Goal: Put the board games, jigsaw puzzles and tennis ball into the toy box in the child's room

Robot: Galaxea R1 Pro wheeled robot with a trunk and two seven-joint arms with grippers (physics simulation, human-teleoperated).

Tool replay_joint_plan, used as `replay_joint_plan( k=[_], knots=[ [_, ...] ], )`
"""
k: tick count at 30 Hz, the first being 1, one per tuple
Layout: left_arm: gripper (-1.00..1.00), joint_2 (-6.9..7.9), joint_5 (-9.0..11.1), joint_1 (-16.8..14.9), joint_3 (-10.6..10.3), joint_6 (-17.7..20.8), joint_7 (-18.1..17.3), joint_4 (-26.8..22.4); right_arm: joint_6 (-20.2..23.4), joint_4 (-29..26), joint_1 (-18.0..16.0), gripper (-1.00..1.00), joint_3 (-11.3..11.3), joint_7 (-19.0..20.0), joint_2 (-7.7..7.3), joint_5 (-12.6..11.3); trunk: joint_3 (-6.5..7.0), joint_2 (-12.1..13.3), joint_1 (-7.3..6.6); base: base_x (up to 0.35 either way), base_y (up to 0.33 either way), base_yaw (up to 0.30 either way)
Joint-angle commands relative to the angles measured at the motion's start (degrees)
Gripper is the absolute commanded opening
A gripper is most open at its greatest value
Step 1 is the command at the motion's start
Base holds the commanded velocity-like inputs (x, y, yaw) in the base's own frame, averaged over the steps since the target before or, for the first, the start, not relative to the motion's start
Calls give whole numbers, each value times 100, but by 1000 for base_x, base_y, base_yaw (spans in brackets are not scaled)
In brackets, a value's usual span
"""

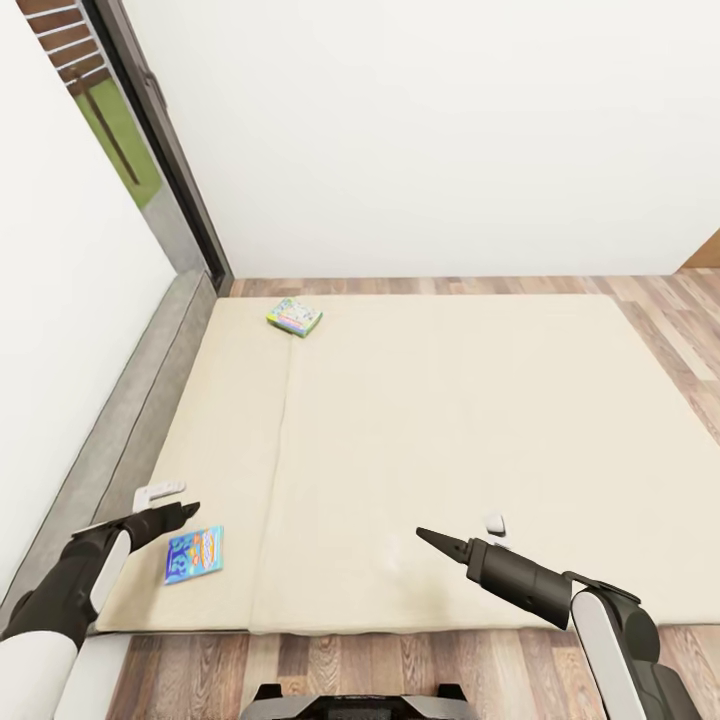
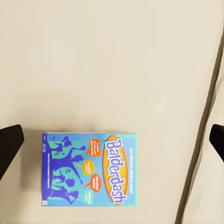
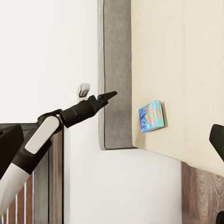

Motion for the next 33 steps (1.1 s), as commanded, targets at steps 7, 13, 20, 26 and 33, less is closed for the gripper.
replay_joint_plan(
  k=[7,13,20,26,33],
  knots=[
    [100,-13,33,-117,11,60,200,23,25,-1,-4,100,-6,43,-26,13,-73,-9,3,0,0,0],
    [100,-21,36,-189,11,87,318,81,24,-1,-4,100,-6,37,-40,15,-128,-9,3,0,0,0],
    [100,-14,18,-206,8,86,348,176,24,-1,-4,100,-6,31,-45,20,-193,-9,3,0,0,0],
    [100,-11,-58,-208,9,71,351,198,24,-1,-4,100,-6,27,-51,21,-249,-9,3,0,0,0],
    [100,-20,-123,-209,5,52,352,219,24,-1,-4,100,-9,31,-57,22,-314,-9,3,0,0,0]
  ],
)
